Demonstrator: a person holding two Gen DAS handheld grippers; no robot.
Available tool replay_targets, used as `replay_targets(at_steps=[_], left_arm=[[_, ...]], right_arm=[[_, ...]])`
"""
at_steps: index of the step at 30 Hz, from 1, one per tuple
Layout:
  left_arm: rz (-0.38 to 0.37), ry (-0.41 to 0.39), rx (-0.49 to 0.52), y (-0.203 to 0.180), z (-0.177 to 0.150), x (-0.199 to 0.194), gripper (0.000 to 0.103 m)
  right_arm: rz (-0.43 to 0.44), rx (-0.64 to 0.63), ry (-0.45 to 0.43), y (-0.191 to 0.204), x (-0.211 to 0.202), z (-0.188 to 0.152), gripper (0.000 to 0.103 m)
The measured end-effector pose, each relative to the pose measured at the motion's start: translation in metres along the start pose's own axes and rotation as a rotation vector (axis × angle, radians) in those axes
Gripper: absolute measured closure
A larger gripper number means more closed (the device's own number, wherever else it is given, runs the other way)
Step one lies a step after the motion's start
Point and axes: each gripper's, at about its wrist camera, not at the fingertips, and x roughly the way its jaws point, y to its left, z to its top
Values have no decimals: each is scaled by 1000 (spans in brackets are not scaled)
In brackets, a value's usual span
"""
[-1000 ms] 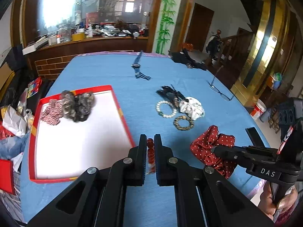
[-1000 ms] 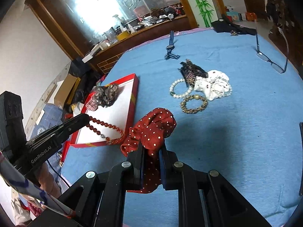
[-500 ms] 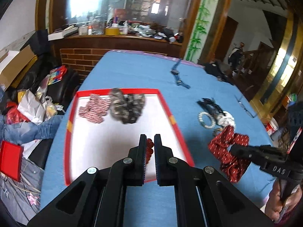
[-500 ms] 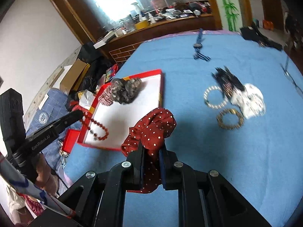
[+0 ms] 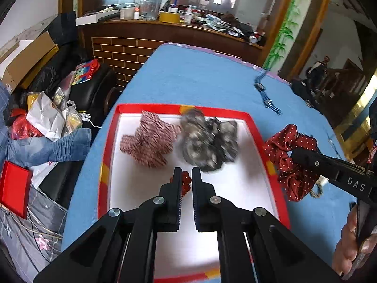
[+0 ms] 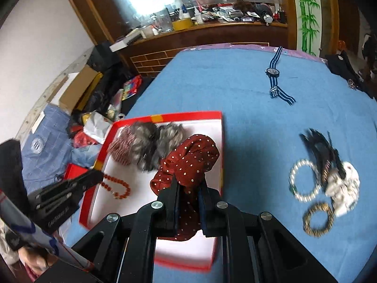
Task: Organize jewelry
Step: 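Place the bead bracelet in the box with the left gripper while the right places the polka-dot scrunchie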
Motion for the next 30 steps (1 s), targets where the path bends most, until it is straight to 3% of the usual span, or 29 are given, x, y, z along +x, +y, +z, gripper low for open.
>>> replay_targets(at_steps=[8,17,19,21,23,30], left_arm=[[-15,23,-37,7,17,34,96],[18,61,-29,8,14,62,96],[24,64,-33,11,13,64,96],[30,56,-33,12,12,62,96],[29,49,-32,12,12,58,96],[7,7,-39,5,11,30,95]], right_arm=[[-71,9,8,-1,48,25,87],[-95,15,65,-7,85,22,87],[-85,21,79,-9,87,21,82],[-75,42,84,-13,85,21,62],[-52,51,67,-16,77,22,50],[11,63,-9,-19,25,17,47]])
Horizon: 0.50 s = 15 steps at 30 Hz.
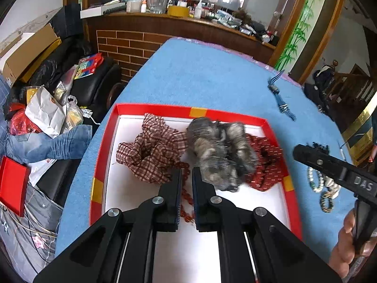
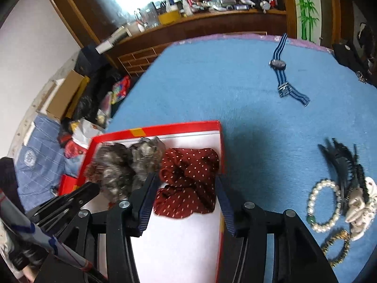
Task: Organize jewelry
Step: 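Place the bead bracelet in the box with the left gripper while the right places the polka-dot scrunchie, then move both grippers back toward the remaining jewelry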
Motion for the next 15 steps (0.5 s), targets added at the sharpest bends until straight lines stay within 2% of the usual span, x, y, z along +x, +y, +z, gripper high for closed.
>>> replay_targets(at_steps=[4,8,15], left_arm=[[-37,-42,19,-19,-8,-26,95],[-97,-51,68,-53,-22,-39,95],[-230,24,236,-164,-61,-28,94]], right_arm=[[36,35,-58,-18,-40,-14,44],[19,89,-116,-51,-77,-40,43],[-50,206,-163,-129,-131,-86,43]])
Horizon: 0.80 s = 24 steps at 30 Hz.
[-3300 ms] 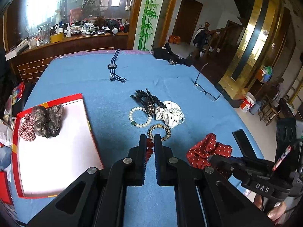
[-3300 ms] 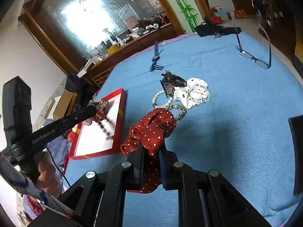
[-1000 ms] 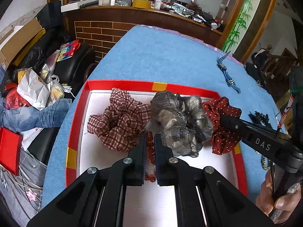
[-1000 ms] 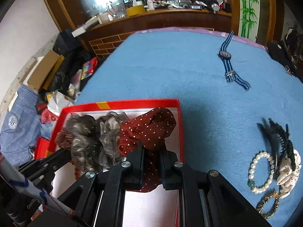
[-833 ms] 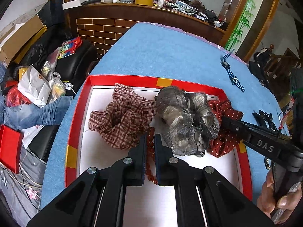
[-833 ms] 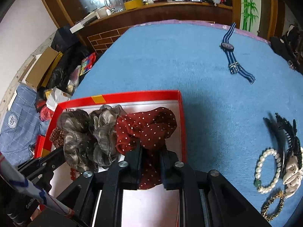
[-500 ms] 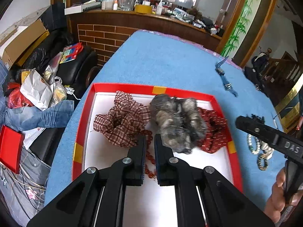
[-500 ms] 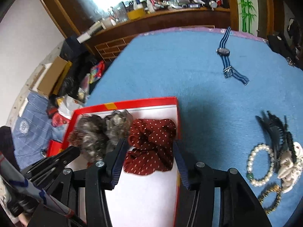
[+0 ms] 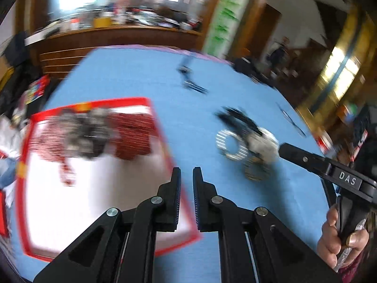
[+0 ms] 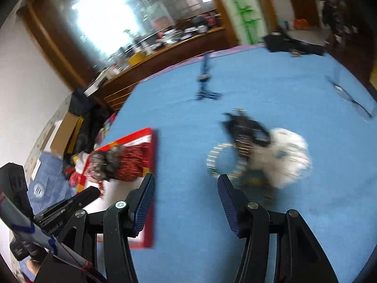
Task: Organize jewelry
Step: 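Move both grippers back toward the remaining jewelry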
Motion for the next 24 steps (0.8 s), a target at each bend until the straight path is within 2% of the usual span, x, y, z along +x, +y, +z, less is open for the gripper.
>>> replay_targets(at_steps=[5,7,14,19,24], left_arm=[[-23,84,80,-66,-2,41,90],[1,107,89,-81,-1,56,90],[97,163,48,-87,11,98,89],[128,187,31,-85,13,113,89],[136,199,63,-96,9,125,89]], right_arm=[[-42,75,-39,-59,-41,-10,44],[-47,93,-53,-75,-56,-14,44],[-40,120,-99,-113,-99,-24,44],[-23,140,-103,-125,-109,-29,44],[-13,157,-106,-133,-114,-30,44]])
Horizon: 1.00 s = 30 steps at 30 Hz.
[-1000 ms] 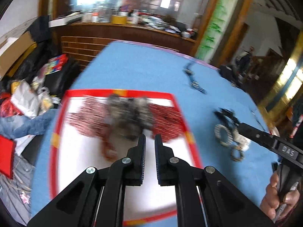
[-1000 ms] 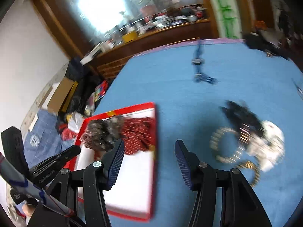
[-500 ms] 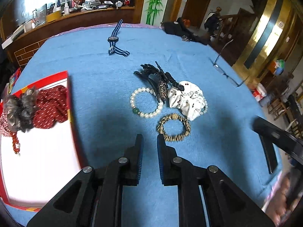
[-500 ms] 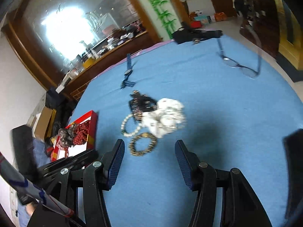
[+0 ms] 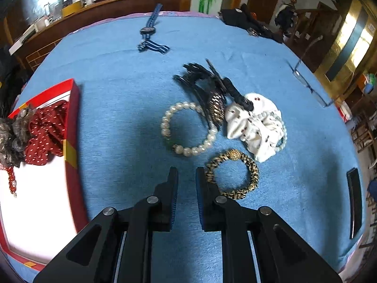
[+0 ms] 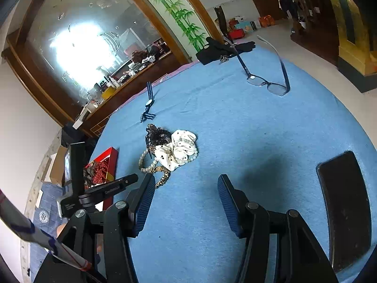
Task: Organize jewelry
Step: 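Move both grippers back toward the remaining jewelry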
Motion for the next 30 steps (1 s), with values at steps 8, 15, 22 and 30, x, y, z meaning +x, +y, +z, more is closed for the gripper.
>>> replay_targets(at_steps=[8,15,22,30], left_arm=[[28,-1,38,-9,-6,12,97],[6,-18,52,2,-11,8,103],[-136,-46,4,25,-8,-4,103],[-263,4,-46,20,2,1,103]], right_arm=[[-2,14,1,-2,1,2,44],[-28,46,21,-6,16,8,44],[-41,65,66,-5,45,25,44],[-76,71,176,0,106,38,48]])
